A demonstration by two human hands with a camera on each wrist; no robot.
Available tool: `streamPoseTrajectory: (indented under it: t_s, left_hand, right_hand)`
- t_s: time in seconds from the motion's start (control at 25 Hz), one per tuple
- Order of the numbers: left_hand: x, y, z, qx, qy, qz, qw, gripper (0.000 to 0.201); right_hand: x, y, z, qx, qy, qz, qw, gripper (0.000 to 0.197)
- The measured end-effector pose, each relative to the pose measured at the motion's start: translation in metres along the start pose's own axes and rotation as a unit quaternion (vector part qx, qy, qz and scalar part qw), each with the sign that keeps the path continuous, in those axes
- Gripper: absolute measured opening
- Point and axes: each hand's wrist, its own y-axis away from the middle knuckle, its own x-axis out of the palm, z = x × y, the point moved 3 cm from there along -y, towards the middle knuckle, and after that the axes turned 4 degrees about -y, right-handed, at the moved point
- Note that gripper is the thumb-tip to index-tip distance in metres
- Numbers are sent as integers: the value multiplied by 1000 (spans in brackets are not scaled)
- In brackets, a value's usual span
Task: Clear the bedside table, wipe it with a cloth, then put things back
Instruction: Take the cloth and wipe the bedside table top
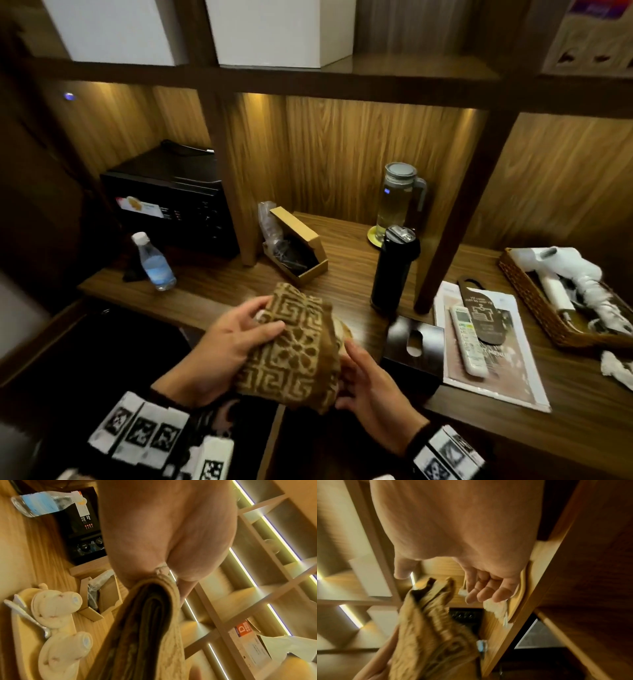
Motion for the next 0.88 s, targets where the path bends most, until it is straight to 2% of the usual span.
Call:
streamPoseTrajectory:
  t_s: [0.08,0.2,0.32,0.44,0.52,0.6,0.68,0.76,0.88]
  left_hand:
    - [14,24,9,5,-14,-29,999,47]
    - [9,67,26,11,-65,-102,993,49]
    - [-15,135,43,16,-86,-217,972,47]
    - [-50,219,68,18,-86,-324,942,50]
    - [-74,275,85,22,-92,-371,924,53]
    - [-105,350,108,27,-77,-436,896,45]
    - [-139,433,137,19,-56,-510,858,34]
    - [-175,528,172,9,-33,-588,808,25]
    - [-217,664,221,-21,-11,-670,742,19]
  right_hand:
    - [18,10,3,1,-8,77,997,52]
    - [39,18,-9,21,-3,121,992,47]
    - [74,28,-56,124,-4,183,975,44]
    - [127,53,-113,243,26,241,939,41]
    - [164,64,-149,250,79,261,929,51]
    - [214,86,-196,250,139,285,915,57]
    - [263,114,-250,250,180,295,904,48]
    - [313,146,-313,263,206,309,890,36]
    - [375,181,-406,282,244,319,871,28]
